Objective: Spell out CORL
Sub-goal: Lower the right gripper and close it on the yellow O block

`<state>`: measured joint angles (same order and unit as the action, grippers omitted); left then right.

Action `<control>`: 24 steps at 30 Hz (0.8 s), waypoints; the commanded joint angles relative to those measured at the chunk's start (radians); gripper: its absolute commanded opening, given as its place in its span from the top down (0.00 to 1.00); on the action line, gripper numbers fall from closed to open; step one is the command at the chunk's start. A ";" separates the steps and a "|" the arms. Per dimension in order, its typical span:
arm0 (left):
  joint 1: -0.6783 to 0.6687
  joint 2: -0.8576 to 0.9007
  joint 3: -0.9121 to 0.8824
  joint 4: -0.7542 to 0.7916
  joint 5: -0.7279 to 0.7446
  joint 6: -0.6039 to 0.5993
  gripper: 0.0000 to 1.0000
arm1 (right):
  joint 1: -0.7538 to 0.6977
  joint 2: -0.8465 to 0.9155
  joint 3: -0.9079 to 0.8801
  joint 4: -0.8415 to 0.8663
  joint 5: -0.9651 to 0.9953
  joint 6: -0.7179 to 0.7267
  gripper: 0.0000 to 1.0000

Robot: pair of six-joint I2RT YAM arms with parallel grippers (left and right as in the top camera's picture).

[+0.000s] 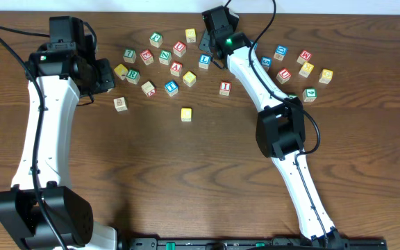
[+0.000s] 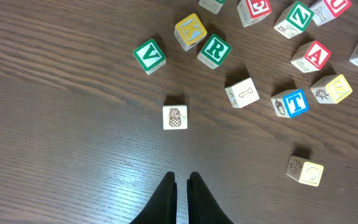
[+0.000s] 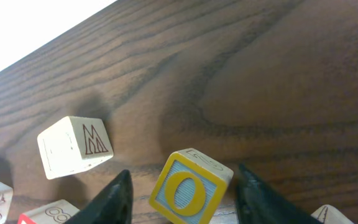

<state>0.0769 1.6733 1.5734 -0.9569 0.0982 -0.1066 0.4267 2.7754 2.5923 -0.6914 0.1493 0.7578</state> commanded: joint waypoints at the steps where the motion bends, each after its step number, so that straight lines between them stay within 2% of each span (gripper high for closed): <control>1: 0.002 -0.013 0.003 0.001 -0.006 0.009 0.92 | 0.010 0.024 -0.005 -0.008 0.002 0.004 0.56; 24: 0.002 -0.013 0.003 0.001 -0.006 0.009 0.92 | 0.009 0.024 -0.004 -0.044 0.002 -0.135 0.66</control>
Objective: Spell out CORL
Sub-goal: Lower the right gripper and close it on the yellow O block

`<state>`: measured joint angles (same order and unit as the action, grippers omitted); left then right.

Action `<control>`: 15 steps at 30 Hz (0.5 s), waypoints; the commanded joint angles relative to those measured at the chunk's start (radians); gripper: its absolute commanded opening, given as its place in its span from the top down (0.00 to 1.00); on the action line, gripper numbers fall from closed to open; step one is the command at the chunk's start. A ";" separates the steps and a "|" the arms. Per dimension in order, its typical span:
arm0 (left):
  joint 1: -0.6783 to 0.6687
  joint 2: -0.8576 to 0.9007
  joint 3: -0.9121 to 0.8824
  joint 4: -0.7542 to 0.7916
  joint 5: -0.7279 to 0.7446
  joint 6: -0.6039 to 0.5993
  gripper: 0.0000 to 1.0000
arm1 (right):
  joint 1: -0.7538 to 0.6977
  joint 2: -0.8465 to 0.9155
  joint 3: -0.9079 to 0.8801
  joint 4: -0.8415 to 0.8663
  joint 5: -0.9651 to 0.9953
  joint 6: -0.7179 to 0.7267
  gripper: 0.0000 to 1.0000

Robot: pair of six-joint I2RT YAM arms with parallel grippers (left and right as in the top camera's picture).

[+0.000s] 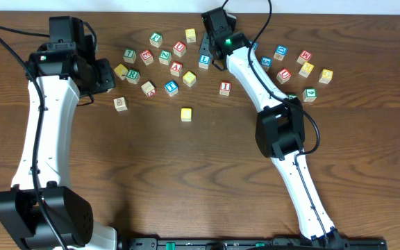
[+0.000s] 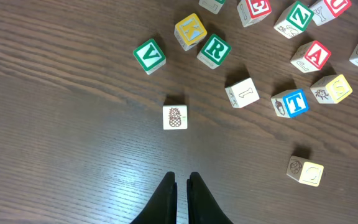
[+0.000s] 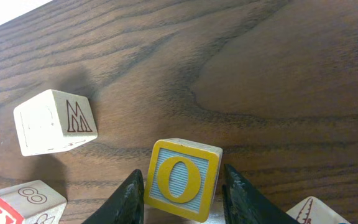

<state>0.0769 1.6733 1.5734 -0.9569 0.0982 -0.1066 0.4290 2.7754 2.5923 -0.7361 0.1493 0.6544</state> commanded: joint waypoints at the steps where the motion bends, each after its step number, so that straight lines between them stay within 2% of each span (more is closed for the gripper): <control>1: 0.002 -0.013 0.003 0.001 -0.006 0.009 0.92 | 0.006 0.024 -0.004 0.000 0.002 -0.041 0.66; 10: 0.002 -0.013 0.003 0.001 -0.006 0.009 0.92 | -0.003 0.004 -0.004 -0.023 0.002 -0.119 0.64; 15: 0.002 -0.013 0.003 0.001 -0.006 0.009 0.92 | -0.005 -0.010 -0.004 -0.056 0.002 -0.212 0.62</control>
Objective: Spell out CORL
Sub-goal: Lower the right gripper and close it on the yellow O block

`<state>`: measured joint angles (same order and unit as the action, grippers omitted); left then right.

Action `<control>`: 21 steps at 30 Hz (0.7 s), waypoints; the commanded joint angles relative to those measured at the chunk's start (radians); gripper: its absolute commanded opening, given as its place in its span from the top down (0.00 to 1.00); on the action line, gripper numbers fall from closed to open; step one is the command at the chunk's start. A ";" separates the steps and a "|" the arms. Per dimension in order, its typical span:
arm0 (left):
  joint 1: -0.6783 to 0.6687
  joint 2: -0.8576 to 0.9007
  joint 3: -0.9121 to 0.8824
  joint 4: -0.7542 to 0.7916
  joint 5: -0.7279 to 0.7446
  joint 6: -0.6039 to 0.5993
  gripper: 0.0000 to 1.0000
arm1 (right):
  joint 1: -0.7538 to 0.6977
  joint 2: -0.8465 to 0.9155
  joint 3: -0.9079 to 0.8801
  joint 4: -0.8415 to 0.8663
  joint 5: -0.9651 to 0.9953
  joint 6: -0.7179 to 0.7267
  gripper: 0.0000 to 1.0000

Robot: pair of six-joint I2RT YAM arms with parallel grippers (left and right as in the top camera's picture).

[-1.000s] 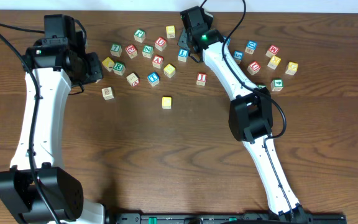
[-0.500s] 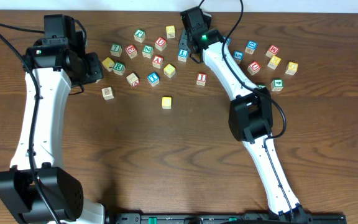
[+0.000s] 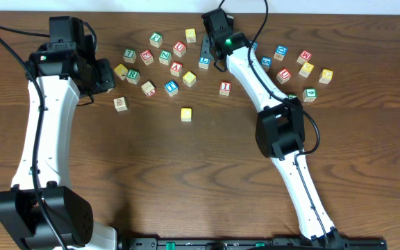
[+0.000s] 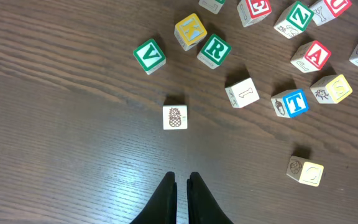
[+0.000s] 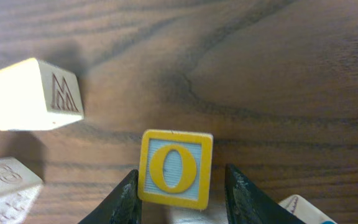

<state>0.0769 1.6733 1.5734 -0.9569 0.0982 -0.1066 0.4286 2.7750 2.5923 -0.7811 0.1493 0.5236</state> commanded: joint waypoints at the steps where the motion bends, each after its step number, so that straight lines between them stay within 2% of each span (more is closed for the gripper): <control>1: 0.002 -0.013 0.003 0.001 -0.006 0.009 0.92 | -0.004 -0.010 -0.004 -0.019 0.002 -0.093 0.62; 6: 0.002 -0.013 0.003 0.001 -0.006 0.009 0.92 | -0.004 -0.010 -0.004 -0.026 0.002 -0.095 0.59; 10: 0.002 -0.013 0.003 0.001 -0.006 0.009 0.92 | -0.002 -0.009 -0.004 0.011 0.001 -0.067 0.47; 14: 0.002 -0.013 0.003 0.001 -0.006 0.009 0.92 | -0.002 -0.009 -0.004 0.038 0.002 -0.001 0.41; 21: 0.002 -0.012 0.003 0.001 -0.006 0.009 0.92 | -0.001 -0.007 -0.005 0.103 0.002 0.023 0.41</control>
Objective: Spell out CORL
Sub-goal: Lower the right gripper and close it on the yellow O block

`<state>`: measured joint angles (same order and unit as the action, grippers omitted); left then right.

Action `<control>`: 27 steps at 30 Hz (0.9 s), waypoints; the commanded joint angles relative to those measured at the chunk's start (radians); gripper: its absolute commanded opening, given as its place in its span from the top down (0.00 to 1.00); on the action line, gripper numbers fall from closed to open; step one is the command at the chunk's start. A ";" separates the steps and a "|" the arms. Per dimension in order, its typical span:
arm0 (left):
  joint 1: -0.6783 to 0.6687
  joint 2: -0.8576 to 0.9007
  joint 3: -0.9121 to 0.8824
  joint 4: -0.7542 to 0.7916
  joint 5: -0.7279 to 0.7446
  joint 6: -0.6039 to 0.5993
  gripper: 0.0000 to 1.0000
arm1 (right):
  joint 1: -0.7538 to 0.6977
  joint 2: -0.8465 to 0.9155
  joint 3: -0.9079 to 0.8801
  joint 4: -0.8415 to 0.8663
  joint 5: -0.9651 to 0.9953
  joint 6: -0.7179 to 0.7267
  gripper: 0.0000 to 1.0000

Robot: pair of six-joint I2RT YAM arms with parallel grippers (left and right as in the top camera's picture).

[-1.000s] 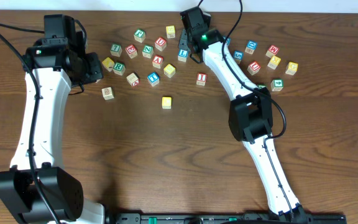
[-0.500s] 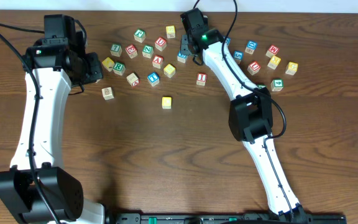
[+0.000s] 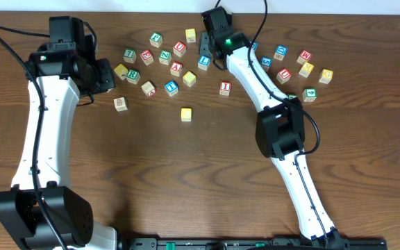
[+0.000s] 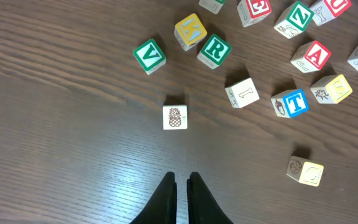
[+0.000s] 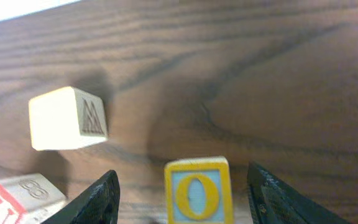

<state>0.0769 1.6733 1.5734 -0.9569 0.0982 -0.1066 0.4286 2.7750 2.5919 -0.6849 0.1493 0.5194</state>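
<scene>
The yellow-framed O block (image 5: 197, 190) sits on the table between the fingers of my right gripper (image 5: 185, 199). That gripper is open wide, with a gap on each side of the block. In the overhead view the right gripper (image 3: 205, 47) is at the back of the table and hides the O block. A green R block (image 4: 214, 50) lies in the left cluster. A yellow block (image 4: 305, 171) whose letter looks like C lies alone, nearer the front (image 3: 186, 114). My left gripper (image 4: 181, 180) hovers shut and holds nothing.
A pale M block (image 5: 67, 118) lies left of the O block, and a red-lettered block (image 5: 14, 199) lies below that. A pineapple block (image 4: 175, 117) sits ahead of the left gripper. Several more letter blocks lie scattered along the back (image 3: 304, 68).
The right gripper's fingers stood close beside the O block's sides; now they are spread much wider, and the block sits lower in the wrist view. The left arm has not moved.
The O block first lay tilted between the open right fingers. The fingers then stood nearer its sides, and nearly touched it a moment ago. Now they are wide apart with the block on the table. The left gripper stayed shut in place throughout.
</scene>
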 commanded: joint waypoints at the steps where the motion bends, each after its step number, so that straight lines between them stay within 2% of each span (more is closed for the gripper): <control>1: 0.002 -0.013 0.003 0.001 -0.006 0.009 0.92 | -0.002 -0.007 -0.004 0.011 0.003 0.027 0.41; 12: 0.002 -0.013 0.003 0.001 -0.006 0.009 0.92 | -0.006 0.025 -0.004 0.013 0.021 0.026 0.45; 27: 0.002 -0.012 0.003 0.001 -0.006 0.009 0.92 | -0.006 0.025 -0.005 0.016 0.027 0.021 0.56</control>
<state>0.0769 1.6733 1.5734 -0.9569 0.0982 -0.1066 0.4286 2.7750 2.5919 -0.6685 0.1555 0.5373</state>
